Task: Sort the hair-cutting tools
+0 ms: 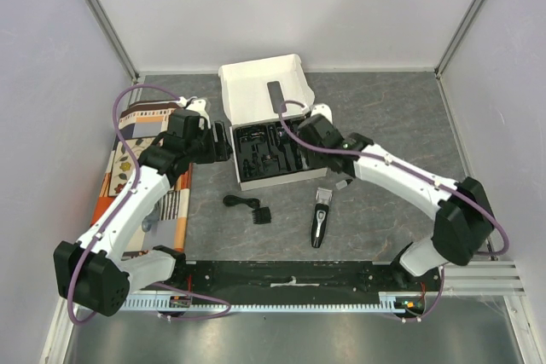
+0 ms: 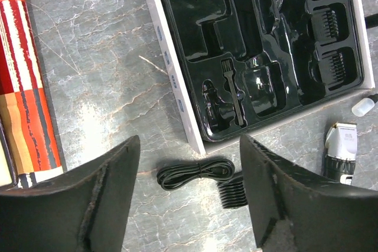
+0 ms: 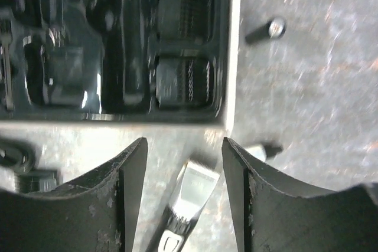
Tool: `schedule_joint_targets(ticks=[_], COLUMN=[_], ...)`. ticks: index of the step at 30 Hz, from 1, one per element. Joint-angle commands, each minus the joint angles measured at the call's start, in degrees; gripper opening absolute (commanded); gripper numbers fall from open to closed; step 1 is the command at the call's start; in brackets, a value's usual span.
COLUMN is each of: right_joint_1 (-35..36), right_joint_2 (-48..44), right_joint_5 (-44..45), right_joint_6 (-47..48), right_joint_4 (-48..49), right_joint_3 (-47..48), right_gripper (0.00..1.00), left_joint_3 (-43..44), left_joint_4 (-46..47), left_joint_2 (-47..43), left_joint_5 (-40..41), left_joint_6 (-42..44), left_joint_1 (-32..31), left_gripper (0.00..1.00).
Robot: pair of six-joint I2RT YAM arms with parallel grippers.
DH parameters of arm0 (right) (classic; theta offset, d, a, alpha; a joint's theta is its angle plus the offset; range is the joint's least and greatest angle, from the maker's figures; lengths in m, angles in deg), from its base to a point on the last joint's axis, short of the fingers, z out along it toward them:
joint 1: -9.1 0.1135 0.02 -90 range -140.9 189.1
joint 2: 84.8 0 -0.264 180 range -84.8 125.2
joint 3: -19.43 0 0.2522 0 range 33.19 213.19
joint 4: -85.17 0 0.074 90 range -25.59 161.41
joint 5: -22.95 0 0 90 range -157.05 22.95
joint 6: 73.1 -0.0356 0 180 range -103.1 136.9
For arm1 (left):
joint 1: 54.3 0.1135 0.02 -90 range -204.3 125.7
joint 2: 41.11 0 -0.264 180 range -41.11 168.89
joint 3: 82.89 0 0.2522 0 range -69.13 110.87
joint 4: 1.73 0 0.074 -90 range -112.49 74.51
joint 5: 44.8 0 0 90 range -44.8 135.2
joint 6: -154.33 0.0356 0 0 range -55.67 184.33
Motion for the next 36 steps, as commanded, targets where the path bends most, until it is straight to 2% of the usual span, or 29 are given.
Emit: schedule_joint_targets(ticks=[1,7,8,17,25,28,31,32,34,35,36], right_joint_1=[3.8,8.9,9.6,17.7,20.1,20.5,20.5,20.5,20.5,20.5,20.5], right_joint_2=[-6.1,-11.5,-11.6,-6.2,-1.1,-1.0,-1.2,-1.4,-1.6,-1.8,-2.2], right_joint_5=[6.6,11.1,11.6,11.9,11.9,12.6,13.9,14.0,14.5,14.4,14.4], right_joint_6=[-13.9,-25.6,-28.1,-37.5,-46.0,-47.0,-46.8,-46.2,-45.4,-44.6,-44.3], right_joint_4=[-4.4,-6.3,-6.6,-4.8,-5.7,-5.3,-4.8,-4.9,-5.0,-5.0,-5.2], right_joint_3=[-9.1,-17.6,-18.2,-20.6,-22.8,-23.6,-24.0,-23.8,-23.3,-23.1,-22.7], right_gripper=[0.61,0.64,0.65,0.69,0.69,0.59,0.42,0.34,0.25,0.17,0.13], left_joint_3=[1.0,0.2,0.1,-0.2,-0.4,-0.3,-0.4,-0.4,-0.4,-0.4,-0.4], left_joint_4=[1.9,3.2,3.3,3.4,3.4,3.4,3.4,3.4,3.4,3.4,3.3], left_joint_2=[-2.0,-4.2,-4.5,-5.5,-5.9,-5.6,-5.3,-5.3,-5.1,-5.0,-4.8], left_joint_5=[-1.4,-2.9,-3.0,-3.6,-3.6,-3.9,-4.0,-4.0,-4.0,-4.1,-4.0], left_joint_6=[-1.7,-2.1,-2.1,-2.2,-2.2,-2.2,-2.2,-2.2,-2.2,-2.2,-2.2], left_joint_1=[0.3,0.3,0.3,0.3,0.3,0.3,0.3,0.3,0.3,0.3,0.3], left_gripper=[0.78,0.90,0.94,0.96,0.96,0.96,0.95,0.95,0.95,0.95,0.95])
